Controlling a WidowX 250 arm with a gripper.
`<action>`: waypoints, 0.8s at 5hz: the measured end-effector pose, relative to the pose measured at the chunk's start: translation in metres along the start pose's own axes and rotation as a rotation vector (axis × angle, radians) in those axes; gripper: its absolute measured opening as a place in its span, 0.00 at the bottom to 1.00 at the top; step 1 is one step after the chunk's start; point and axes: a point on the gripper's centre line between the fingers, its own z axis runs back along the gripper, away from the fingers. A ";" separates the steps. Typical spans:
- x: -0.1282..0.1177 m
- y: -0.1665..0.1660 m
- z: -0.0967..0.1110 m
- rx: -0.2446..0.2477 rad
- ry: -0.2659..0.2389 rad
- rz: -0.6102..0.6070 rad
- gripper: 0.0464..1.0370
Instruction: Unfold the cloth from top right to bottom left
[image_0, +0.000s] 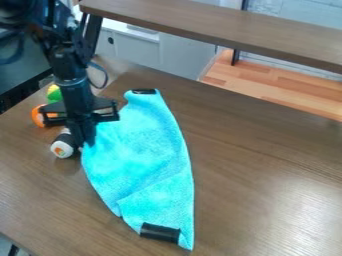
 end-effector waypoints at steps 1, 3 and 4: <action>0.007 -0.023 0.004 -0.025 0.017 -0.023 0.01; 0.015 -0.065 0.006 -0.028 0.063 -0.015 0.01; 0.019 -0.085 0.006 -0.033 0.079 -0.007 0.01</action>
